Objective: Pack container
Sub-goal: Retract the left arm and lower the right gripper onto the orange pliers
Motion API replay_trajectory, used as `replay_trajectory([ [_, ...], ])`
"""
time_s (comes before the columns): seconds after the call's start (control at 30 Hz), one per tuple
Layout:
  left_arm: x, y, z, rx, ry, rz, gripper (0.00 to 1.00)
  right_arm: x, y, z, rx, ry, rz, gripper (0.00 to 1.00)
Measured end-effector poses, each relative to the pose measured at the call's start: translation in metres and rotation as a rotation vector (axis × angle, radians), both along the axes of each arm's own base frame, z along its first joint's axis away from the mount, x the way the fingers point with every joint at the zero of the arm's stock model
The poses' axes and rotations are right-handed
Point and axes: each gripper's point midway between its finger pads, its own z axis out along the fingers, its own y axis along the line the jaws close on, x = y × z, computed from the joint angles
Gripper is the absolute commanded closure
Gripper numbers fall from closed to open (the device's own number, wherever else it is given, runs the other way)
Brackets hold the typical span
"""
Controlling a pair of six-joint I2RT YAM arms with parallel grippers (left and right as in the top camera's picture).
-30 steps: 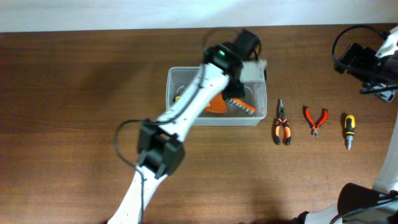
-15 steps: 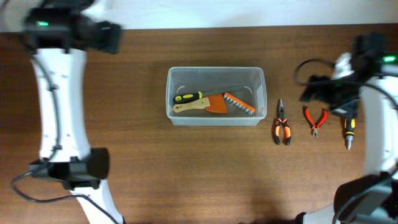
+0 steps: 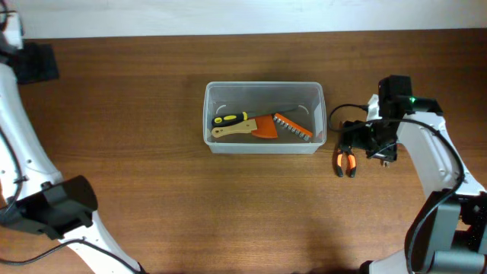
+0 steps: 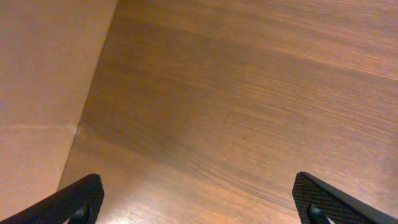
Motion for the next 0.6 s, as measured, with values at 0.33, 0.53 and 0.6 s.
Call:
replay_trajectory([
  [0.33,-0.006,0.012,0.000,-0.008,-0.004,0.029,0.01,0.007,-0.001,-0.041,-0.014,-0.031,0.049,0.11],
  [0.53,-0.006,0.011,0.000,-0.011,-0.005,0.027,0.01,0.009,-0.002,-0.064,-0.017,0.000,0.107,0.12],
  [0.6,-0.006,0.011,0.000,-0.011,-0.005,0.027,0.01,0.008,-0.002,-0.073,-0.015,0.018,0.118,0.15],
])
